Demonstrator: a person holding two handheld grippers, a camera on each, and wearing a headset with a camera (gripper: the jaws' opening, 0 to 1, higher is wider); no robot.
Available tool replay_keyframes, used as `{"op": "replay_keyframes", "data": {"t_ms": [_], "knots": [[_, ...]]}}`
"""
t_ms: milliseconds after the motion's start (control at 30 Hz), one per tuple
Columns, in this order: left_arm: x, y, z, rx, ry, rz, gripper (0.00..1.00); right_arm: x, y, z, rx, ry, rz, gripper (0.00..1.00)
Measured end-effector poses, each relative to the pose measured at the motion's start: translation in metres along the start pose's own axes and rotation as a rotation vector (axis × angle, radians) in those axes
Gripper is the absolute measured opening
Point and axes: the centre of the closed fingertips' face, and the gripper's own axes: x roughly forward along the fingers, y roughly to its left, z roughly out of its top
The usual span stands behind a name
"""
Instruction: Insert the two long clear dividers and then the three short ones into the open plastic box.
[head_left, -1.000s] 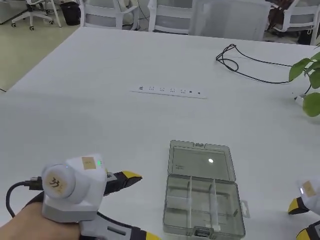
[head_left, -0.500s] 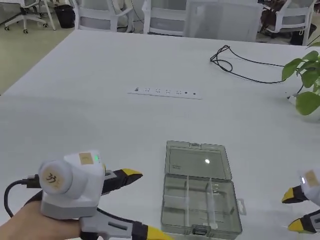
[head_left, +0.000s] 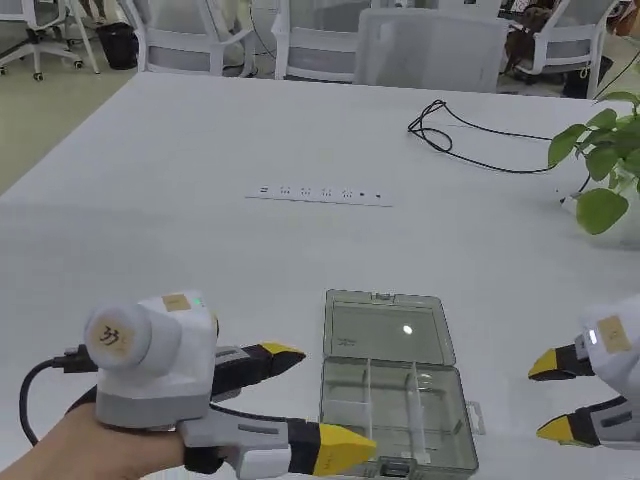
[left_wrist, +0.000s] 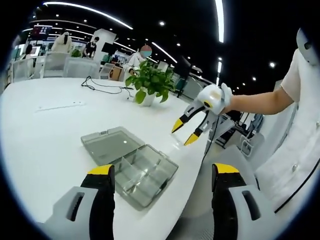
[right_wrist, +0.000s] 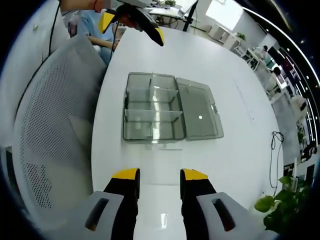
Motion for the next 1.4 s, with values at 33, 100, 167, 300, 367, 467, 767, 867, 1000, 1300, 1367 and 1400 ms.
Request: {"op": "replay_keyframes", "data": {"t_ms": [33, 100, 167, 300, 367, 467, 767, 867, 1000, 1300, 1367, 1400], "knots": [[0.002, 0.000, 0.002, -0.019, -0.005, 0.002, 0.79, -0.001, 0.000, 0.005, -0.004, -0.006, -0.005, 0.33], [0.004, -0.003, 0.004, -0.037, -0.004, -0.009, 0.75, -0.004, 0.001, 0.011, -0.005, -0.012, -0.011, 0.33], [0.007, -0.005, 0.005, -0.062, -0.003, -0.010, 0.71, -0.007, 0.001, 0.019, -0.006, -0.022, -0.018, 0.33], [0.014, -0.013, 0.010, -0.140, -0.022, -0.042, 0.63, -0.015, 0.003, 0.036, -0.009, -0.041, -0.030, 0.33], [0.019, -0.016, 0.011, -0.164, -0.023, -0.047, 0.60, -0.018, 0.003, 0.043, -0.010, -0.050, -0.037, 0.33], [0.026, -0.022, 0.012, -0.204, -0.030, -0.064, 0.58, -0.023, 0.005, 0.053, -0.018, -0.060, -0.044, 0.33], [0.045, -0.037, 0.014, -0.270, -0.019, -0.096, 0.47, -0.030, 0.012, 0.078, -0.048, -0.082, -0.048, 0.33], [0.050, -0.039, 0.013, -0.303, -0.017, -0.100, 0.38, -0.031, 0.015, 0.083, -0.059, -0.082, -0.048, 0.33], [0.056, -0.041, 0.013, -0.354, -0.019, -0.111, 0.32, -0.034, 0.018, 0.091, -0.061, -0.095, -0.046, 0.33], [0.063, -0.051, 0.012, -0.435, -0.019, -0.154, 0.18, -0.040, 0.024, 0.107, -0.077, -0.115, -0.048, 0.33], [0.064, -0.052, 0.014, -0.446, -0.027, -0.161, 0.15, -0.040, 0.025, 0.109, -0.082, -0.117, -0.046, 0.33], [0.064, -0.053, 0.014, -0.452, -0.027, -0.166, 0.14, -0.040, 0.026, 0.110, -0.084, -0.119, -0.045, 0.33]]}}
